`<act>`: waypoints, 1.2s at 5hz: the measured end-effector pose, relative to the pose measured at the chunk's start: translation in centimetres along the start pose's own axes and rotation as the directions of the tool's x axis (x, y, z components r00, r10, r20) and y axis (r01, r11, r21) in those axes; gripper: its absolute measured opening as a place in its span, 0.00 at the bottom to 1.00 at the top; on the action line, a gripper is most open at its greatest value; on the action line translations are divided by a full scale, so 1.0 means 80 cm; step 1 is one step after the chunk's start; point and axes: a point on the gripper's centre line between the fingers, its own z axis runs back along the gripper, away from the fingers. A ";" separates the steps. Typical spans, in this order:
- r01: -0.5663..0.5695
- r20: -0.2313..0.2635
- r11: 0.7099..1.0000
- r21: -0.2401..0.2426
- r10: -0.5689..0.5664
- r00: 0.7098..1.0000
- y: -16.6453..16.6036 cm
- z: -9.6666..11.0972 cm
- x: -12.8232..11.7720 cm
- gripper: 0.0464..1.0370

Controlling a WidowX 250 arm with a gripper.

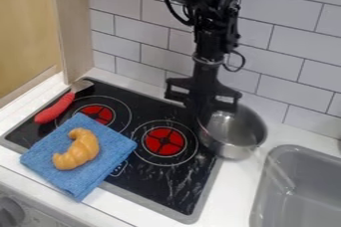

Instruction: Move the silver pot to the top side of the left burner

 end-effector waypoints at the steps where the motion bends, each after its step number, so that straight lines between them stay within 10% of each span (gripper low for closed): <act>1: -0.032 -0.024 0.999 -0.025 0.031 0.999 0.005 0.005 -0.003 0.02; 2: -0.113 -0.023 0.992 -0.063 0.111 0.994 0.022 0.007 0.007 0.02; 6: -0.518 -0.020 0.853 0.065 0.520 0.854 0.134 0.023 -0.010 0.02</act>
